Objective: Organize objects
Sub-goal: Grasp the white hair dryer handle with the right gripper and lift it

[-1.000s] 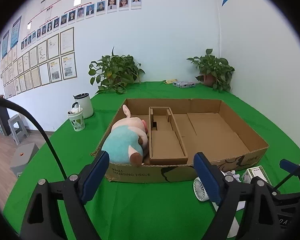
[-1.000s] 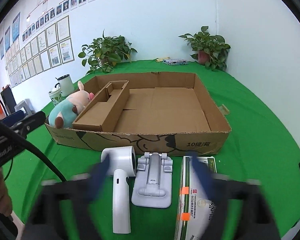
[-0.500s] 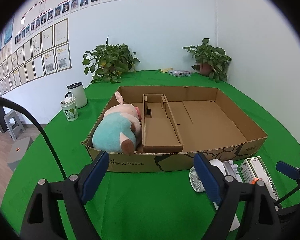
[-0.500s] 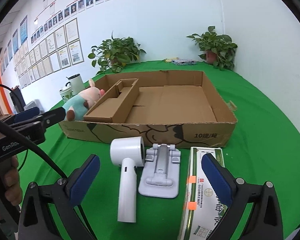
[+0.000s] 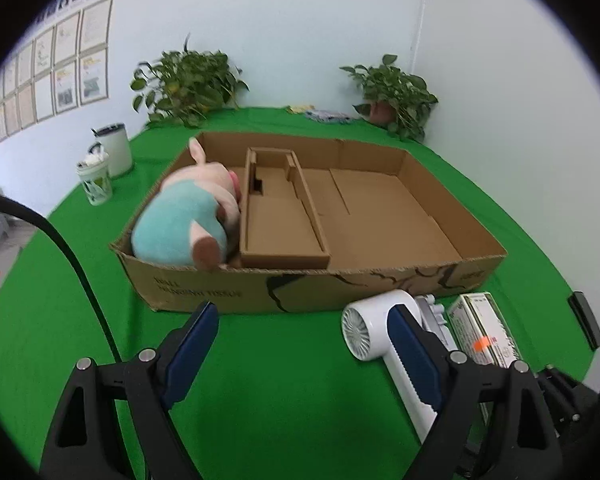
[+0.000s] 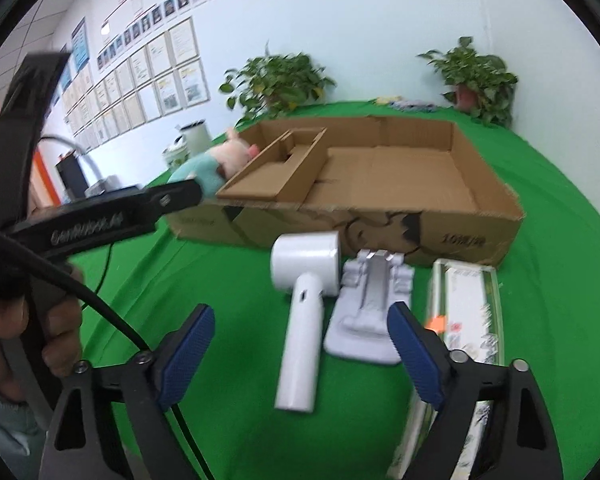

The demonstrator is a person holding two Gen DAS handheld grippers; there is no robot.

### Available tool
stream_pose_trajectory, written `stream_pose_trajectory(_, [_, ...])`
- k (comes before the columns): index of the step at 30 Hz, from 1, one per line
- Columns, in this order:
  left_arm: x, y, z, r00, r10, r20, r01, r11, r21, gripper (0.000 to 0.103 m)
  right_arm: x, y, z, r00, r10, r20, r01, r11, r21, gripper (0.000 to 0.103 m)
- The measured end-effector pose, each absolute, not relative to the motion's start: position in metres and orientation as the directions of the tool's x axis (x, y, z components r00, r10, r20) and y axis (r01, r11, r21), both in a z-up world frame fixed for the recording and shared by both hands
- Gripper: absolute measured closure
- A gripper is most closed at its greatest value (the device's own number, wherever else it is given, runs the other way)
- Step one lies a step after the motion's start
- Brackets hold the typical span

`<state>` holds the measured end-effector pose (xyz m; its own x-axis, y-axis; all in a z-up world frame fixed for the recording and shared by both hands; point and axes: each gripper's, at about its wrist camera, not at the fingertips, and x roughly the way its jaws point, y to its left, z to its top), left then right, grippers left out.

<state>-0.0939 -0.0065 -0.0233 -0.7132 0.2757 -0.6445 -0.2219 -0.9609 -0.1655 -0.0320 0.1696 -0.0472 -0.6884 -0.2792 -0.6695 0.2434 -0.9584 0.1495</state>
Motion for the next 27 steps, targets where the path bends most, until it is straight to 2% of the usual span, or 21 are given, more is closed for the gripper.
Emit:
stream_pose_trajectory(2, [-0.101, -0.006, -0.037, -0.653, 0.343, -0.675, -0.242, -0.939, -0.243, 0.018, -0.033, 0.161, -0.062, -0.649, -0.27, -0.711, 0.245, -0.959, 0.14, 0.045])
stream_pose_trajectory(6, [-0.112, -0.007, -0.06, -0.548, 0.454, -0.703, -0.242, -0.89, -0.386, 0.019, -0.043, 0.153, -0.082, -0.598, -0.253, -0.761, 0.226, -0.964, 0.143, 0.055])
stream_pose_trajectory(7, [-0.114, -0.008, -0.064, -0.527, 0.48, -0.701, -0.24, -0.876, -0.419, 0.019, -0.047, 0.151, -0.086, -0.591, -0.236, -0.771, 0.215, -0.968, 0.132, 0.063])
stream_pose_trajectory(8, [-0.116, -0.008, -0.067, -0.509, 0.502, -0.699, -0.239, -0.863, -0.445, 0.019, -0.05, 0.15, -0.088, -0.587, -0.218, -0.779, 0.203, -0.972, 0.119, 0.076])
stream_pose_trajectory(13, [-0.118, -0.003, -0.079, -0.425, 0.594, -0.683, -0.264, -0.803, -0.534, 0.019, -0.048, 0.149, -0.092, -0.566, -0.236, -0.79, 0.2, -0.969, 0.146, 0.077])
stream_pose_trajectory(19, [-0.113, 0.024, -0.098, -0.272, 0.666, -0.694, -0.318, -0.743, -0.588, 0.022, -0.028, 0.151, -0.095, -0.53, -0.322, -0.785, 0.206, -0.946, 0.248, 0.074])
stream_pose_trajectory(22, [-0.112, 0.037, -0.101, -0.245, 0.655, -0.715, -0.336, -0.749, -0.571, 0.022, -0.036, 0.152, -0.101, -0.522, -0.312, -0.794, 0.187, -0.95, 0.25, 0.054])
stream_pose_trajectory(27, [-0.119, 0.036, -0.105, -0.211, 0.689, -0.693, -0.305, -0.72, -0.623, 0.022, -0.045, 0.153, -0.104, -0.52, -0.317, -0.793, 0.197, -0.948, 0.25, 0.053])
